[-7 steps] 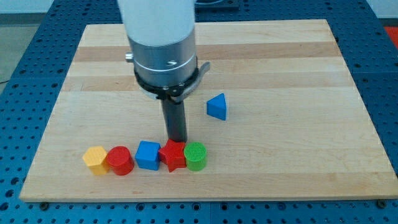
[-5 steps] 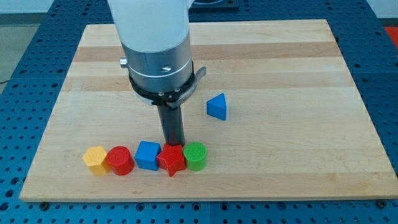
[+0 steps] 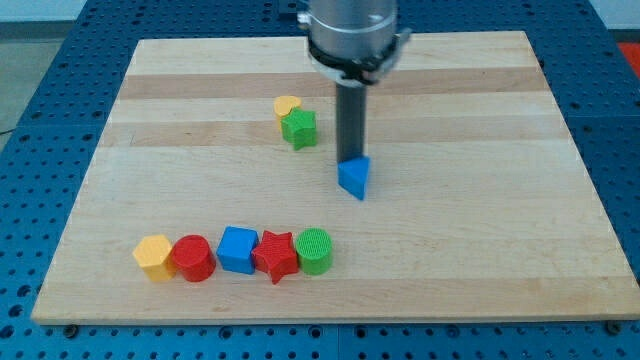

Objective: Move blue triangle to bottom center

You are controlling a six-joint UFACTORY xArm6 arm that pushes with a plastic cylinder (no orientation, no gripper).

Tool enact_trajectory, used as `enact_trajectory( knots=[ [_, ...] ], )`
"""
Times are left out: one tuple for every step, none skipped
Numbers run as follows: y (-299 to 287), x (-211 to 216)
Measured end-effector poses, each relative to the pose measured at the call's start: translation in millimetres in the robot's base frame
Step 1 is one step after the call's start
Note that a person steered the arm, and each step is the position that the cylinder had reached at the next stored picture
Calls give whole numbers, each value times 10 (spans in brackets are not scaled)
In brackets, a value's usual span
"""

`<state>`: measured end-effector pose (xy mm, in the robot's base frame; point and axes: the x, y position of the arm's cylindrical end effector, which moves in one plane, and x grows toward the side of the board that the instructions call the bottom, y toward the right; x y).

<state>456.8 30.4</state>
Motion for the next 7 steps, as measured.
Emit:
enact_trajectory(
  knots=[
    [58,576],
    [58,605],
    [64,591],
    [146,745],
    [146,905],
    [207,884],
    [663,898]
  ],
)
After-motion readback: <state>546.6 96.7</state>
